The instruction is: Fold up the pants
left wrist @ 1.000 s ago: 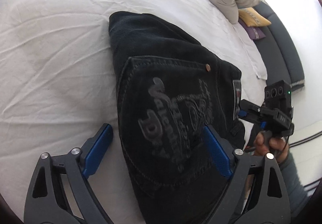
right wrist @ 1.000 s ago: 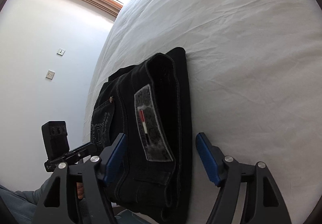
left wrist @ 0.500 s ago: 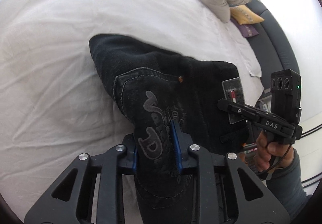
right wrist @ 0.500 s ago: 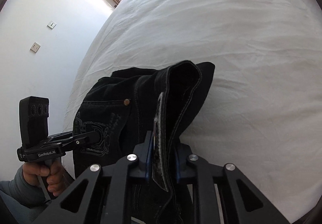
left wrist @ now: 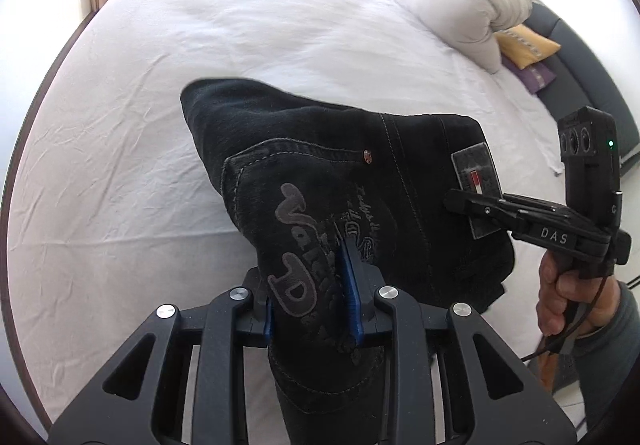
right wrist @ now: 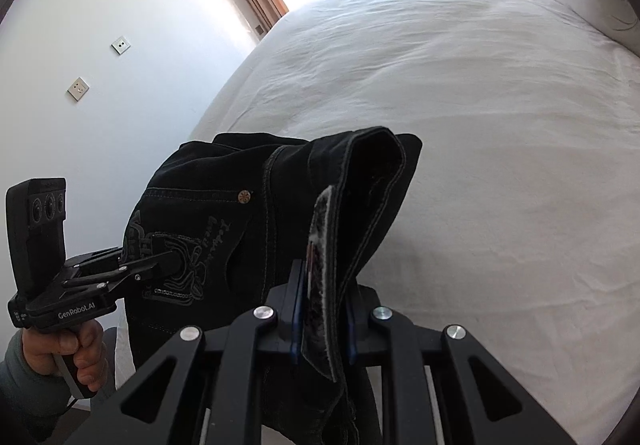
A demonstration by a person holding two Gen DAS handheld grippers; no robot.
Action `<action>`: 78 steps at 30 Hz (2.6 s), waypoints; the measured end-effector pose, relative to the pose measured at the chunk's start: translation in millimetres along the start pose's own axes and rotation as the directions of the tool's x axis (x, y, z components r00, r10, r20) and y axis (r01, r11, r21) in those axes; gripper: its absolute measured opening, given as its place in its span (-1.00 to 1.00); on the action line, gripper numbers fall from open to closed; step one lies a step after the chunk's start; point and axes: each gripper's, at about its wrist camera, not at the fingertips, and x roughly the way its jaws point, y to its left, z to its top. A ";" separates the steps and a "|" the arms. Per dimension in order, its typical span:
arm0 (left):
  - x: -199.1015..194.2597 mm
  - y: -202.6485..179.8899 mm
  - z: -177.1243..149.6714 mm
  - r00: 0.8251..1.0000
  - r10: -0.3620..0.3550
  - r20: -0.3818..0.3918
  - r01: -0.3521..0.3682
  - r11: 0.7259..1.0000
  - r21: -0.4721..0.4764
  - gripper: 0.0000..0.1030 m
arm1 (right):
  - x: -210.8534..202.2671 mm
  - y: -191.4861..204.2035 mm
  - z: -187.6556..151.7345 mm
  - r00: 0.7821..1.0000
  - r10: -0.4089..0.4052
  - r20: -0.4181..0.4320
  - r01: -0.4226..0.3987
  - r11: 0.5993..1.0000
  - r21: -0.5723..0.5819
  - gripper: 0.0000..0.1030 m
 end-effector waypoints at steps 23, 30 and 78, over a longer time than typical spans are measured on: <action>-130.0 -31.3 -76.5 0.835 0.286 0.470 -0.347 0.936 0.047 1.00 | -72.6 -40.8 -79.7 0.954 -0.183 0.237 0.113 0.953 0.282 0.52; -267.3 -111.6 -134.1 0.504 0.276 0.819 -0.491 0.871 0.009 1.00 | -185.0 68.3 -106.4 0.705 -0.340 0.623 0.342 0.932 0.123 1.00; -162.0 -59.2 -133.2 0.910 0.375 0.174 -0.359 0.926 -0.116 1.00 | -168.1 161.4 -133.5 0.843 -0.457 0.283 0.461 0.885 0.055 1.00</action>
